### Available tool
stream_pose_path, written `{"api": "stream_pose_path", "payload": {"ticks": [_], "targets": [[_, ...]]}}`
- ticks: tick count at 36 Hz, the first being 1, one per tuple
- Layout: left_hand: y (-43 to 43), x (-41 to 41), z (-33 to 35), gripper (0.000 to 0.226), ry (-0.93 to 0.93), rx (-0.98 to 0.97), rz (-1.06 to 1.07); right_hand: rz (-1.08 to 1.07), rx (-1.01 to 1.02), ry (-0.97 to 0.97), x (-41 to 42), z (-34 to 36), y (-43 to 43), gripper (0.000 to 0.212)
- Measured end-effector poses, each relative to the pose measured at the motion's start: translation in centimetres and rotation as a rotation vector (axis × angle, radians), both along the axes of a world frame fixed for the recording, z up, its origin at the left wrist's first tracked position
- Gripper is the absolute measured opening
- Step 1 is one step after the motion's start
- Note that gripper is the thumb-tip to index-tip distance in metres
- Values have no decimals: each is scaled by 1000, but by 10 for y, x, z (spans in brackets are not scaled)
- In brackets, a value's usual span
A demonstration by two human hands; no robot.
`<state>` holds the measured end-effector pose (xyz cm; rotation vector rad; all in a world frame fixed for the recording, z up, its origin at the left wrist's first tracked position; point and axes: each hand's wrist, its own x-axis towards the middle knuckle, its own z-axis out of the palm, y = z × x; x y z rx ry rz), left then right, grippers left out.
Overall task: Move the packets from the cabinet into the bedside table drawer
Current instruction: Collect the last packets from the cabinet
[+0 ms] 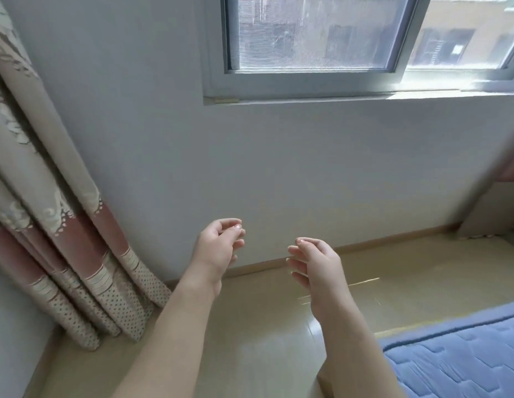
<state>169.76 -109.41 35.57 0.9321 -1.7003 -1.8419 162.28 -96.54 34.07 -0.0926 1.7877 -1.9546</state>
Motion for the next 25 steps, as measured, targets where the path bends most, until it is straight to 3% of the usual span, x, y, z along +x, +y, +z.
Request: {"api": "stream_pose_path", "payload": {"ticks": [9,14,25], "targets": [[-48,-194,11,15,-27,-20,-237,-191,-20,-14,-158,3,-46,11],[-36,-296,0,15,-84,-1,-380,-355,7,-80,-247,-19,-29,12],[42,-532,7,16,-68,-29,-605,-545,-16,-22,-464,-6,43,11]]}}
